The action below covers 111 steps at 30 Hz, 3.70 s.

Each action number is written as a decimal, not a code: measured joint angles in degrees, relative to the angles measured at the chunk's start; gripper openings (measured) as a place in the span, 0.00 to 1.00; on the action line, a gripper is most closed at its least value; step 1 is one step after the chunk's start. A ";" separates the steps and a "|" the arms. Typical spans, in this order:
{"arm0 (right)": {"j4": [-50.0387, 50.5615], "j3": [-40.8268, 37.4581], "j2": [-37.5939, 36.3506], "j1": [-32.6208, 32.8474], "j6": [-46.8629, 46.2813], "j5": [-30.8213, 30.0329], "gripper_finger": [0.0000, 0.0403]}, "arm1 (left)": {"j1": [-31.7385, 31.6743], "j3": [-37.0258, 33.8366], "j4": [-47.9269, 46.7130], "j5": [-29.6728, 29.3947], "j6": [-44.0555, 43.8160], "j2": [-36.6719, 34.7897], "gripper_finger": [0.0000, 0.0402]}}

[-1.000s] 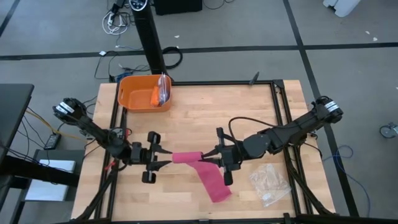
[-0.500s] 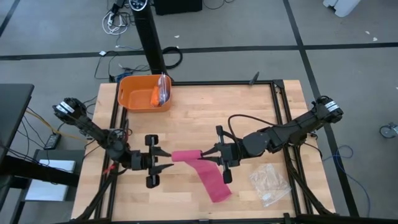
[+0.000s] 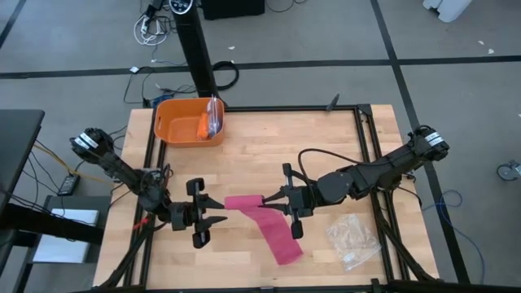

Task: Roll bandage
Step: Roll the pink bandage

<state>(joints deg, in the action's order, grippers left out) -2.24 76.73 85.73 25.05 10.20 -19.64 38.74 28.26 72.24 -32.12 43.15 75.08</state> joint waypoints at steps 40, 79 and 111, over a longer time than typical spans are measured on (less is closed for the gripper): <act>0.69 0.00 0.07 -0.30 -0.11 0.17 0.03 | 3.45 4.30 3.17 -15.21 3.37 3.45 0.35; 22.03 0.02 -0.08 -0.39 -17.47 -10.04 0.39 | -2.54 4.76 -5.15 -21.34 -1.64 3.22 0.05; 24.40 0.11 31.74 13.93 -46.75 16.20 0.38 | -14.42 -8.03 2.51 -21.81 -10.66 3.11 0.04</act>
<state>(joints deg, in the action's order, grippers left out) 22.16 76.84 117.48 38.98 -36.55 -3.44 24.32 20.23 74.75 -53.93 32.49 78.19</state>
